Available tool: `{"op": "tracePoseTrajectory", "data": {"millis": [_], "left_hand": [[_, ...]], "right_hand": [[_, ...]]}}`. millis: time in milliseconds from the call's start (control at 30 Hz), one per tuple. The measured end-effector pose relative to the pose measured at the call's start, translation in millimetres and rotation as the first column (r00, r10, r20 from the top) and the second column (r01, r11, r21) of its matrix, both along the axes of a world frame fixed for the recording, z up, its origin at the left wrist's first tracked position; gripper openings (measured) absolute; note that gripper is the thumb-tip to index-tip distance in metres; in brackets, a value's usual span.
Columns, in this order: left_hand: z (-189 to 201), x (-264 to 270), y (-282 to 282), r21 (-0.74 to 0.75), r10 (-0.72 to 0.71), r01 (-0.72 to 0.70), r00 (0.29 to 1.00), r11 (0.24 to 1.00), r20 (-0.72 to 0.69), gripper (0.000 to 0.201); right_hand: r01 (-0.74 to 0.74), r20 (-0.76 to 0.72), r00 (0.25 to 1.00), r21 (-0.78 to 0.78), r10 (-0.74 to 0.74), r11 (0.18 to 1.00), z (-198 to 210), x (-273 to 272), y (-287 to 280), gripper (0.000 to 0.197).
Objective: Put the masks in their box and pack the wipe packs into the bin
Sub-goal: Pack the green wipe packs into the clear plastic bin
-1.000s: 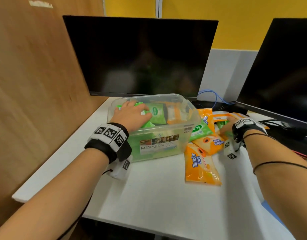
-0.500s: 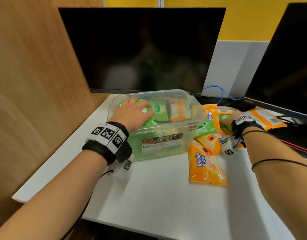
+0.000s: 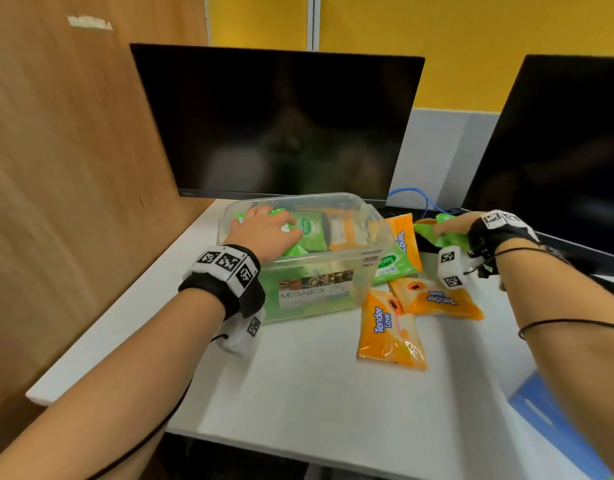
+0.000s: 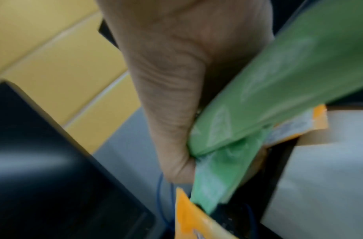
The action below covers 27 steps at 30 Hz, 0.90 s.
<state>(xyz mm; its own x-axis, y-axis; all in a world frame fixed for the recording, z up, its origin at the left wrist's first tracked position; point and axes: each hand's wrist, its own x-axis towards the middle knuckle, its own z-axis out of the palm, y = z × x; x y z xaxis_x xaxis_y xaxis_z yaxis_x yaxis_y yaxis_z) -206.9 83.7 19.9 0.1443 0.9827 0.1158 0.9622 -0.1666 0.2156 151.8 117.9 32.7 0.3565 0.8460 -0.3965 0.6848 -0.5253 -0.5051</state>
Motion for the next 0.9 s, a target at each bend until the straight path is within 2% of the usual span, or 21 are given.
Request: {"op": "tracePoseTrajectory", "data": {"millis": [33, 100, 200, 300, 367, 433, 467, 500, 633, 700, 733, 800, 900], "left_hand": [[0.4, 0.4, -0.4, 0.000, 0.001, -0.001, 1.000, 1.000, 0.001, 0.040], [1.1, 1.0, -1.0, 0.001, -0.001, 0.001, 1.000, 1.000, 0.003, 0.040], [2.3, 1.1, -2.3, -0.001, 0.001, -0.001, 1.000, 1.000, 0.006, 0.041], [3.5, 1.5, -3.7, 0.001, -0.002, 0.002, 1.000, 1.000, 0.009, 0.041], [3.4, 1.4, -3.5, 0.007, -0.003, 0.003, 1.000, 1.000, 0.017, 0.041], [2.9, 1.1, -2.8, 0.013, -0.002, 0.001, 0.999, 1.000, 0.033, 0.039], [2.6, 0.8, -2.6, 0.015, -0.002, 0.001, 0.999, 1.000, 0.037, 0.039], [2.2, 0.8, -2.3, 0.016, -0.002, 0.001, 0.999, 1.000, 0.039, 0.038], [0.9, 1.0, 0.1, 0.024, -0.002, 0.001, 0.999, 1.000, 0.041, 0.038], [-0.2, 0.6, 1.2, 0.027, -0.003, 0.002, 0.999, 1.000, 0.043, 0.038], [-0.7, 0.7, 1.6, 0.029, -0.005, 0.004, 0.999, 1.000, 0.042, 0.038], [-1.0, 0.7, 1.2, 0.028, -0.009, 0.008, 0.999, 1.000, 0.040, 0.039], [-0.7, -0.1, 1.9, 0.027, -0.013, 0.012, 0.999, 1.000, 0.040, 0.040]], "right_hand": [[-0.013, -0.019, 1.000, -0.004, 0.013, 1.000, 11.3, -3.2, -0.9, 0.049], [-0.064, 0.040, 0.997, -0.063, 0.066, 0.996, 28.9, -14.7, -1.3, 0.060], [-0.201, 0.115, 0.970, -0.128, 0.216, 0.971, 23.6, -26.6, 9.8, 0.079], [-0.326, 0.268, 0.903, -0.081, 0.336, 0.942, 1.9, -49.7, 11.3, 0.076], [-0.371, 0.302, 0.876, -0.077, 0.376, 0.926, -23.8, -52.4, 24.7, 0.096], [-0.419, 0.273, 0.860, -0.101, 0.431, 0.902, -53.6, -49.0, 46.7, 0.114], [-0.445, 0.282, 0.843, -0.111, 0.457, 0.889, -57.3, -58.1, 41.2, 0.118], [-0.477, 0.285, 0.826, -0.107, 0.487, 0.872, -53.3, -69.4, 30.8, 0.118], [-0.470, 0.265, 0.827, -0.157, 0.496, 0.868, -42.9, -90.8, 8.5, 0.081], [-0.479, 0.326, 0.808, -0.125, 0.492, 0.869, -43.8, -87.4, 10.1, 0.069], [-0.489, 0.353, 0.795, -0.106, 0.493, 0.866, -44.7, -85.7, 9.1, 0.070], [-0.501, 0.372, 0.788, -0.076, 0.491, 0.862, -57.5, -78.3, 19.7, 0.090], [-0.502, 0.329, 0.814, -0.018, 0.479, 0.865, -99.9, -45.4, 63.8, 0.124]]}}
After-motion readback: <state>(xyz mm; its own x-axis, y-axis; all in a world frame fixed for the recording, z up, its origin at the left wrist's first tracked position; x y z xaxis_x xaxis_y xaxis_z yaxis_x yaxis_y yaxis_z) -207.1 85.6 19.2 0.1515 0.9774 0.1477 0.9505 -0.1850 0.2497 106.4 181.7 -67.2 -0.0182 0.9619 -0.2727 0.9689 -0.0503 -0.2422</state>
